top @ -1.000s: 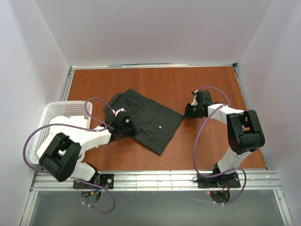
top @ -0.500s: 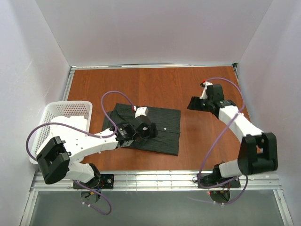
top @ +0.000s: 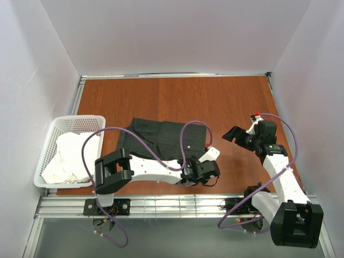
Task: Fold and stack the long sleeve shirts
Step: Fold the shirt
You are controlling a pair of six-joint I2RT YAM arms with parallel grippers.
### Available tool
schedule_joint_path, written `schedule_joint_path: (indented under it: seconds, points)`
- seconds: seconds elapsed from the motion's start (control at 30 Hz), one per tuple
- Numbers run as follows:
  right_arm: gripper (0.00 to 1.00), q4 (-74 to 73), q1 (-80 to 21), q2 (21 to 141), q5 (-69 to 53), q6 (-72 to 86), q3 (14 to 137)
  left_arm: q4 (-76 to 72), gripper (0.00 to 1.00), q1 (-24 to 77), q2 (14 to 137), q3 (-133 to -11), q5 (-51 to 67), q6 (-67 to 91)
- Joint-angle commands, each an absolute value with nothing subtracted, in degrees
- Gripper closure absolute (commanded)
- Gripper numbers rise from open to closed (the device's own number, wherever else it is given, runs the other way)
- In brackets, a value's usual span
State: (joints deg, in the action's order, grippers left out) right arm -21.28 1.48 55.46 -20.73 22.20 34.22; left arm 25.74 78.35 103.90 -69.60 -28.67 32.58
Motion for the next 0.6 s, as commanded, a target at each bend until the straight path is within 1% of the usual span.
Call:
schedule_joint_path:
  seconds: [0.0, 0.23, 0.37, 0.47, 0.5, 0.57]
  points:
    - [0.01, -21.0, 1.9, 52.0, -20.4, 25.8, 31.7, 28.7, 0.33, 80.0, 106.2, -73.5, -33.4, 27.9]
    - [0.01, -21.5, 2.1, 49.0, -18.4, 25.9, 28.0, 29.3, 0.36, 81.6, 111.5, -75.3, -32.5, 26.5]
    - [0.01, -21.6, 2.1, 48.3, -17.3, 25.8, 27.2, 29.6, 0.4, 81.6, 114.0, -75.1, -33.6, 26.7]
    - [0.01, -21.5, 2.1, 48.2, -17.3, 25.3, 27.0, 30.1, 0.47, 81.6, 115.8, -75.2, -34.0, 26.5]
    - [0.02, -21.0, 2.1, 48.5, -18.6, 24.4, 26.9, 30.5, 0.55, 81.6, 116.4, -75.4, -34.3, 26.4]
    - [0.02, -20.5, 2.1, 49.3, -20.6, 23.8, 26.7, 30.9, 0.64, 81.6, 116.6, -75.6, -34.7, 26.5]
